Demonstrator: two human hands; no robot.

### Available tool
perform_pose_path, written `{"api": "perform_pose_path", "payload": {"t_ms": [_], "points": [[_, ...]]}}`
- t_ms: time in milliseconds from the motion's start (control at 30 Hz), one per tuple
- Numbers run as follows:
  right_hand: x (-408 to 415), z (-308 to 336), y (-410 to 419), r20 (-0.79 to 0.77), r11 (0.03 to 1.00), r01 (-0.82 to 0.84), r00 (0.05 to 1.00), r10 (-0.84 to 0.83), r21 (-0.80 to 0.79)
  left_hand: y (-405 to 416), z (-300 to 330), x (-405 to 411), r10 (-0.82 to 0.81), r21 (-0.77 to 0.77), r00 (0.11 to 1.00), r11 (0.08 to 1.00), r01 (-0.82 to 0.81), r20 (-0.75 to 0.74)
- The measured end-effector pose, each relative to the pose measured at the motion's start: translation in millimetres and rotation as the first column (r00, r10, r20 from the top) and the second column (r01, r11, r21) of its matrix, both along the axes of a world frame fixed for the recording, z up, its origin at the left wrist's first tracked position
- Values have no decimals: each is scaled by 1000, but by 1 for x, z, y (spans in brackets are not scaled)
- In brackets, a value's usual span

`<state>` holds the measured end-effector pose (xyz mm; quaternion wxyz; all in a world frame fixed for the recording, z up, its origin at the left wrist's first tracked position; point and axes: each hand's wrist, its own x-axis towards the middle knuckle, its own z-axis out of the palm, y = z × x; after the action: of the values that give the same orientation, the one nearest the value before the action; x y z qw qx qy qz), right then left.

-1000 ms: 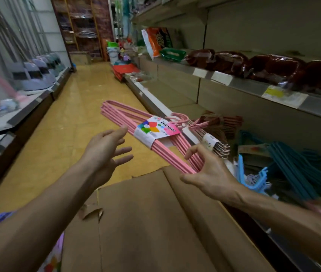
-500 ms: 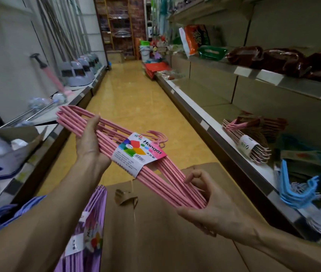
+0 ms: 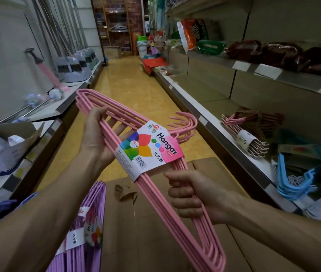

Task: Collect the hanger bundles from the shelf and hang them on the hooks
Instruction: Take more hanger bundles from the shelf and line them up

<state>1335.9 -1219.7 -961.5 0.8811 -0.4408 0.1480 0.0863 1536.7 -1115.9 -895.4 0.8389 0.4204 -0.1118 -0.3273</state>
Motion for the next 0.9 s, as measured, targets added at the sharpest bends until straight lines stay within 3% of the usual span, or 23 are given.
{"api": "perform_pose_path", "payload": {"t_ms": [100,200,267,333,433,567,700,800,900], "points": [[0,-3,0,-38,996,88,995,-87,22,1,-2,11,9,265,992,963,-43,128],[1,-4,-4,-65,986,157,985,-160,-50,5,-8,21,86,481,931,837,-261,355],[2,-6,-3,-92,970,197,973,-212,-142,9,-10,21,35,568,809,695,-442,586],[3,-11,-1,-103,940,230,959,-262,-251,9,-11,15,-119,558,637,619,-553,762],[6,-17,7,-106,883,252,943,-317,-397,-1,-13,1,-335,566,476,643,-516,813],[12,-20,22,-87,822,236,941,-326,-519,-18,-12,-24,-510,642,405,692,-330,759],[18,-19,37,-21,793,269,942,-334,-547,-29,-10,-41,-565,648,336,726,-230,753],[22,-18,46,21,775,289,941,-337,-562,-33,-10,-45,-507,597,351,768,-230,787],[27,-20,50,44,828,250,964,-264,-501,-29,-13,-36,-417,559,457,795,-235,785]]}}
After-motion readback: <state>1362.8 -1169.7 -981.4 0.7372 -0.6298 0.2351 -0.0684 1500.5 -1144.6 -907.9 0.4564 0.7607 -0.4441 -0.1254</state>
